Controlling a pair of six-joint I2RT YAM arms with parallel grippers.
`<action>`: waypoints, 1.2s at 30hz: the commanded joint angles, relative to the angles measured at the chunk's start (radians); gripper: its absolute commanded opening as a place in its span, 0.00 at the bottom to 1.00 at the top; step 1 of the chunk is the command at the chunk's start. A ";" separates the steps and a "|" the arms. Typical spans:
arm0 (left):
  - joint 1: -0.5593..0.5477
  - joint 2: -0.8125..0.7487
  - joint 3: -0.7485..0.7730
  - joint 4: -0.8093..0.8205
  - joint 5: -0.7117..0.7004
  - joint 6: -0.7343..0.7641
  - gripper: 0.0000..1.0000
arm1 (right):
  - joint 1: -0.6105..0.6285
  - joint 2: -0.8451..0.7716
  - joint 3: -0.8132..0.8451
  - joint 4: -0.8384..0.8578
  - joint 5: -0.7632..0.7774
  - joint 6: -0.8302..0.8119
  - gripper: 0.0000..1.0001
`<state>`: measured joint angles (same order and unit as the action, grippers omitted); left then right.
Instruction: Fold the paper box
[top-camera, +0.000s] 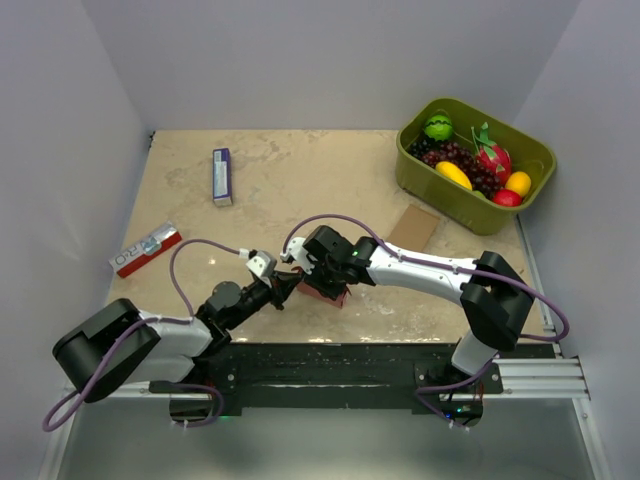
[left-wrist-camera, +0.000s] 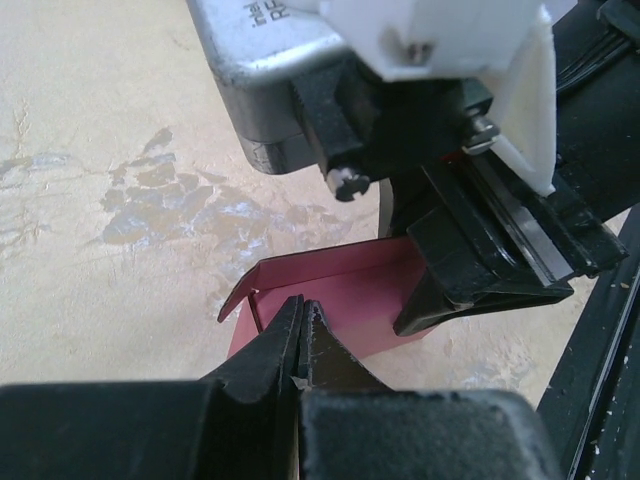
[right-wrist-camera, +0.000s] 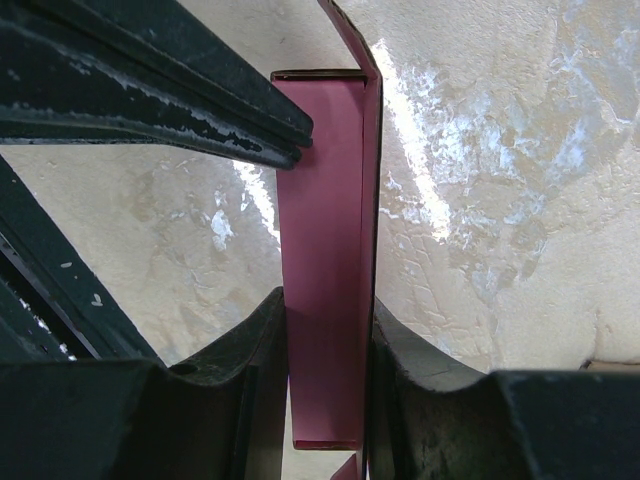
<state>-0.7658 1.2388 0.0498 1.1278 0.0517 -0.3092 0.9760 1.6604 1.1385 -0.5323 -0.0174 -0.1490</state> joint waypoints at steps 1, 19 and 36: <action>0.006 0.021 -0.057 0.072 0.017 0.032 0.00 | -0.005 0.015 0.007 -0.008 0.019 -0.001 0.07; 0.057 -0.303 -0.079 -0.272 -0.144 -0.027 0.63 | -0.005 -0.005 0.004 0.012 0.019 0.005 0.17; 0.080 -0.108 -0.021 -0.108 0.007 0.185 0.77 | -0.005 -0.028 0.001 0.012 -0.003 0.003 0.19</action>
<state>-0.6945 1.1255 0.0483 0.8841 0.0296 -0.2077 0.9756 1.6596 1.1385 -0.5297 -0.0177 -0.1482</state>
